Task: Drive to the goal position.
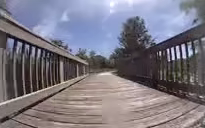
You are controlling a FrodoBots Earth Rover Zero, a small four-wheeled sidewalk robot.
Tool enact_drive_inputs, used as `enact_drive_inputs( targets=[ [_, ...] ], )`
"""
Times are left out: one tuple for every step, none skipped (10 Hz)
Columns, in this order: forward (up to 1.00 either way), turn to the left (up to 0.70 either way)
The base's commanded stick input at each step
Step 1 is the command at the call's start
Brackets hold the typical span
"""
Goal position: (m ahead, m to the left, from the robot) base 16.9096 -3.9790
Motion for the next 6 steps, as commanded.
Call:
enact_drive_inputs(
  targets=[
    [0.7,0.0],
    [0.7,0.0],
    [0.7,0.0],
    [0.7,0.0],
    [0.7,0.0],
    [0.7,0.0]
  ],
)
